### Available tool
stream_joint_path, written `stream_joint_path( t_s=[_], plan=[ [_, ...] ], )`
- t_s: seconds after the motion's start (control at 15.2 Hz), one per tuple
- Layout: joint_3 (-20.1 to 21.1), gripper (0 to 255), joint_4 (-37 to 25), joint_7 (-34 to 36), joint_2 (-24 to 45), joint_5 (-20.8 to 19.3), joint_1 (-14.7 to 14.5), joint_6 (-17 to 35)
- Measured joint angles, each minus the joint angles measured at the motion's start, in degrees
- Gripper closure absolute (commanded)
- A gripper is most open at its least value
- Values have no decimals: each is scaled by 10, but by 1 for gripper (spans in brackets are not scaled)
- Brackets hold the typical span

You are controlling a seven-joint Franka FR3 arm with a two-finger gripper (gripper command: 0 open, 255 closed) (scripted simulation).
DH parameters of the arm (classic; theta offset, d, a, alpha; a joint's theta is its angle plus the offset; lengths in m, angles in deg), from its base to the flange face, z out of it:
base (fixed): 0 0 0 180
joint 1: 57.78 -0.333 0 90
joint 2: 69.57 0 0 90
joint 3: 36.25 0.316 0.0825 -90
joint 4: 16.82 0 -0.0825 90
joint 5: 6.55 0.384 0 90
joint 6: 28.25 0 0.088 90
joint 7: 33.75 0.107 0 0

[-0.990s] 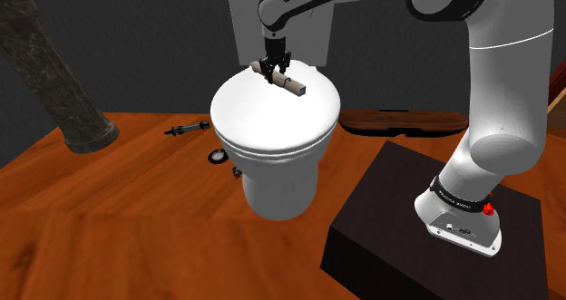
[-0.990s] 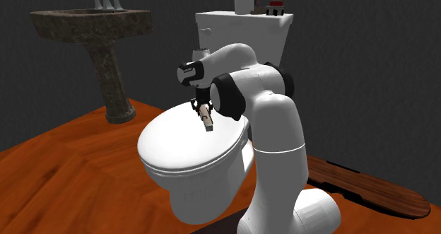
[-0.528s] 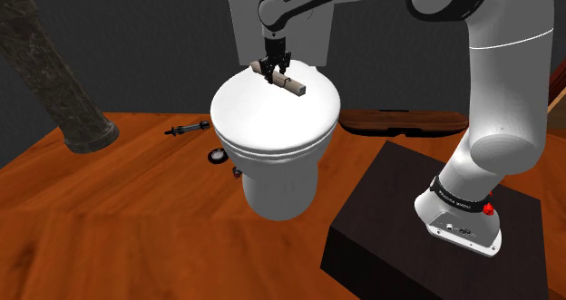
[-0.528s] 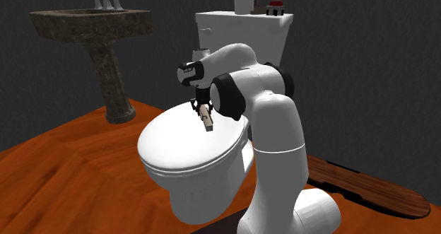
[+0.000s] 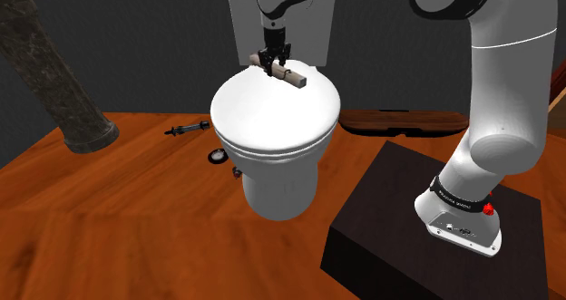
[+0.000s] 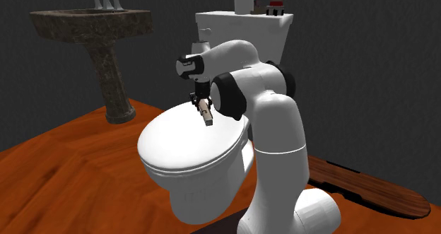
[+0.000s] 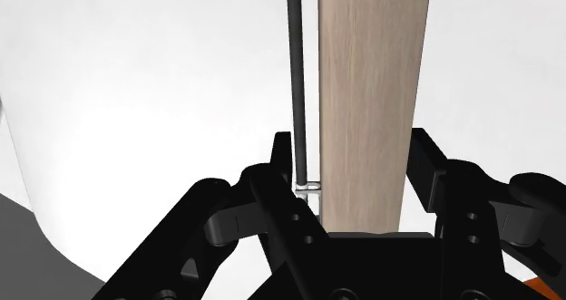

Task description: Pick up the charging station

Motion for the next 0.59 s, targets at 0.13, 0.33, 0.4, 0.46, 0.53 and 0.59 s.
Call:
stream_joint_path(
  t_s=[0.13, 0.33, 0.4, 0.46, 0.53, 0.59],
  plan=[
    [0, 255, -10, -1, -4, 0, 1, -14],
    [0, 255, -34, -1, -3, 0, 0, -37],
    [0, 255, -40, 0, -4, 0, 0, -44],
    [0, 255, -48, -1, -3, 0, 1, -51],
    [0, 255, -50, -1, -6, 0, 1, -56],
    [0, 255, -56, -1, -6, 0, 1, -62]
  ],
)
